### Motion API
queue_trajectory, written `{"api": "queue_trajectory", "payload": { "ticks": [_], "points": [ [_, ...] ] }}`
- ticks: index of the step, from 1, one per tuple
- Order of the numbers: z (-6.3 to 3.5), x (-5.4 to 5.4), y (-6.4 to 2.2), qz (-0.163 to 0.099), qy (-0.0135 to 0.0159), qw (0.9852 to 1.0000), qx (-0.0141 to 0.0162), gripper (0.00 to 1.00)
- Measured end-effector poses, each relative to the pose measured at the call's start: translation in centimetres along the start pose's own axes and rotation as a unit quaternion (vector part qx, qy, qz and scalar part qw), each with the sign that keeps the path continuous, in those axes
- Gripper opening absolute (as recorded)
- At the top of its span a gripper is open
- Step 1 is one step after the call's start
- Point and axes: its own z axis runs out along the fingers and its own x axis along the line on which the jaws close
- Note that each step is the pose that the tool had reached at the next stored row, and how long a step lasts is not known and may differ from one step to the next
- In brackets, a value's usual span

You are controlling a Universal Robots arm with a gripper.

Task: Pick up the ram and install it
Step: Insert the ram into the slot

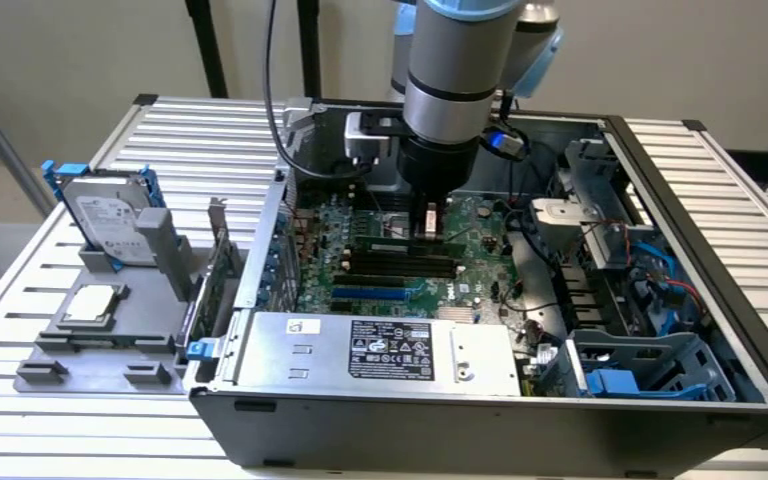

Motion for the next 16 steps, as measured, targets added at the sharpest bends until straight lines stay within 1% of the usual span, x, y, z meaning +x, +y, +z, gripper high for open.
{"api": "queue_trajectory", "payload": {
  "ticks": [2,4,5,11,13,16],
  "points": [
    [0.37,0.0,0.18,0.000,0.0000,1.0000,0.0004,0.14],
    [0.73,0.0,0.30,0.000,0.0000,1.0000,0.0016,0.14],
    [0.91,-0.1,0.32,0.000,-0.0001,1.0000,0.0027,0.14],
    [1.98,-0.4,0.48,-0.001,-0.0004,0.9999,0.0121,0.14],
    [2.32,-0.4,0.51,-0.004,-0.0004,0.9999,0.0131,0.14],
    [2.55,-0.5,0.52,-0.012,-0.0002,0.9998,0.0131,0.14]
  ]
}}
